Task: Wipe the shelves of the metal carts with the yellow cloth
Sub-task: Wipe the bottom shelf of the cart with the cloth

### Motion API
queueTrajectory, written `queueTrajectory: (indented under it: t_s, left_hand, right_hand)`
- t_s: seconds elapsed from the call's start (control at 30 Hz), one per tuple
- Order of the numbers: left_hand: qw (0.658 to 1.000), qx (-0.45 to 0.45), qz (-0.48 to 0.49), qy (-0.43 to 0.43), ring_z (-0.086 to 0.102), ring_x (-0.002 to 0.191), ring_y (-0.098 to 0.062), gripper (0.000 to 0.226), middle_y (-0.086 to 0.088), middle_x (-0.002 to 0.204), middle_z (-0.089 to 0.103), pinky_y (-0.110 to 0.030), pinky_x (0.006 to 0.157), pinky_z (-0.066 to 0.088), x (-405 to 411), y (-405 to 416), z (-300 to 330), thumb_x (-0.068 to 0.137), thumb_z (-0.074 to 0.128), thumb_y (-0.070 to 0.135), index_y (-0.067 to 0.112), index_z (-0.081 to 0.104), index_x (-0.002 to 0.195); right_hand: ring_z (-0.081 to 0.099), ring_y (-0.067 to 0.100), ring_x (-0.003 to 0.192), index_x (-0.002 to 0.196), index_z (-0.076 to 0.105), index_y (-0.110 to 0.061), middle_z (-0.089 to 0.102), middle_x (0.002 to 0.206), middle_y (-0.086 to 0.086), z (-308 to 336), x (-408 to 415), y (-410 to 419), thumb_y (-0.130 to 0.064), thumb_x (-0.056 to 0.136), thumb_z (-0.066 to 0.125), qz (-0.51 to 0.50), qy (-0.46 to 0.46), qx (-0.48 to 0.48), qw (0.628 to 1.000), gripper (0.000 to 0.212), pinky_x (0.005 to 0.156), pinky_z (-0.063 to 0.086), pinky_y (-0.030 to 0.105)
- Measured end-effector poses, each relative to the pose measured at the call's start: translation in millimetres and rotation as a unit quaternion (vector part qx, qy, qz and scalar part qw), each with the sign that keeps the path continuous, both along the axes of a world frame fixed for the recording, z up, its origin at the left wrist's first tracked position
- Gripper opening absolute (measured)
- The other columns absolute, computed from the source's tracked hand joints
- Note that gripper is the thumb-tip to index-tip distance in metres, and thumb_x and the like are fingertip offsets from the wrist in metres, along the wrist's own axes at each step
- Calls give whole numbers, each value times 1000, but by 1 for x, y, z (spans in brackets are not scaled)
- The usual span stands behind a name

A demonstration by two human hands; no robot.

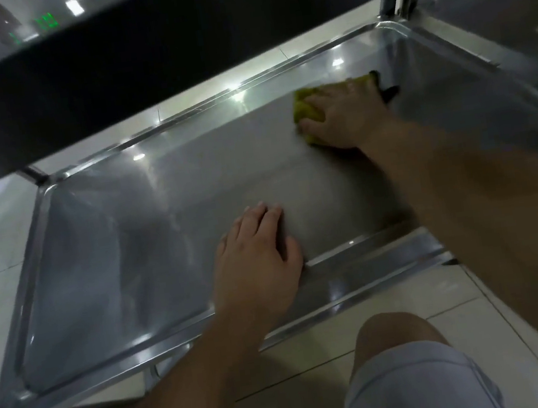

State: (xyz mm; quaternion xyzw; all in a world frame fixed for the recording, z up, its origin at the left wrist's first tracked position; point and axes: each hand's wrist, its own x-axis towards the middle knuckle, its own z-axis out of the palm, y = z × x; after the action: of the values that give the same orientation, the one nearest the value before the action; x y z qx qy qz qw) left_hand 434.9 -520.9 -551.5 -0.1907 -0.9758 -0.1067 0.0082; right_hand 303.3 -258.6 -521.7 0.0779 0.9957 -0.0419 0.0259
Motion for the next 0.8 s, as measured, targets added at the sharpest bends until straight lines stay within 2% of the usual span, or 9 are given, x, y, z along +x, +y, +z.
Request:
queueTrajectory:
  t_s: [0.13, 0.2, 0.27, 0.37, 0.47, 0.57, 0.7, 0.8]
  left_hand:
    - [1000, 6, 2, 5, 34, 149, -17, 64, 6, 160, 42, -41, 121, 28, 0, 0, 0, 96, 27, 53, 30, 44, 153]
    - [1000, 5, 1, 6, 36, 148, -18, 62, 5, 160, 42, -42, 120, 30, 0, 0, -1, 97, 29, 52, 30, 44, 153]
    - [1000, 9, 2, 10, 38, 146, -19, 59, 4, 158, 44, -42, 119, 32, 0, 0, -2, 99, 33, 50, 29, 46, 152]
    - [1000, 15, 8, 13, 43, 143, -21, 54, 1, 155, 48, -43, 116, 35, 1, 2, 1, 100, 39, 46, 26, 49, 149]
    - [1000, 16, 3, 8, 44, 141, -23, 50, -1, 155, 49, -44, 114, 36, 1, 1, 3, 102, 43, 42, 23, 52, 147]
    - [999, 37, 0, 20, 48, 138, -26, 41, -4, 150, 53, -46, 110, 39, -2, 0, -1, 103, 44, 34, 21, 60, 138]
    - [995, 83, -25, 40, 60, 123, -35, 51, -12, 130, 67, -47, 99, 52, -5, -5, -6, 94, 31, 32, 10, 72, 114]
    - [997, 48, -53, 35, 60, 116, -34, 58, -12, 121, 67, -45, 101, 50, -10, -7, -4, 90, 19, 36, 12, 69, 107]
  right_hand:
    - [41, 40, 143, 152, 41, -32, 42, 160, 11, -1, 50, 94, -83, 86, 21, -101, 30, 8, 994, 86, 118, 28, 61]
    - [44, 39, 141, 153, 42, -28, 45, 158, 12, -2, 83, 128, -82, 87, 19, -122, 42, 10, 992, 89, 118, 31, 58]
    - [40, 40, 144, 157, 36, -31, 41, 162, 10, -4, 113, 136, -84, 85, 15, -136, 29, 0, 990, 92, 119, 29, 58]
    - [32, 37, 150, 160, 30, -33, 30, 168, 4, -6, 149, 109, -82, 86, 16, -154, -8, -6, 988, 89, 120, 28, 57]
    - [33, 32, 150, 158, 36, -35, 32, 168, 0, -6, 175, 63, -75, 95, 26, -141, 11, 6, 990, 75, 118, 30, 54]
    - [29, 28, 153, 159, 34, -37, 29, 169, -5, -7, 181, 5, -74, 92, 19, -116, 9, 15, 993, 77, 120, 25, 51]
    - [21, 26, 157, 161, 29, -37, 23, 171, -7, -13, 178, -55, -70, 96, 17, -85, 17, 22, 996, 73, 123, 20, 47]
    - [16, 25, 158, 162, 24, -38, 19, 172, -8, -14, 176, -63, -68, 101, 23, -87, 11, 18, 996, 68, 124, 15, 47]
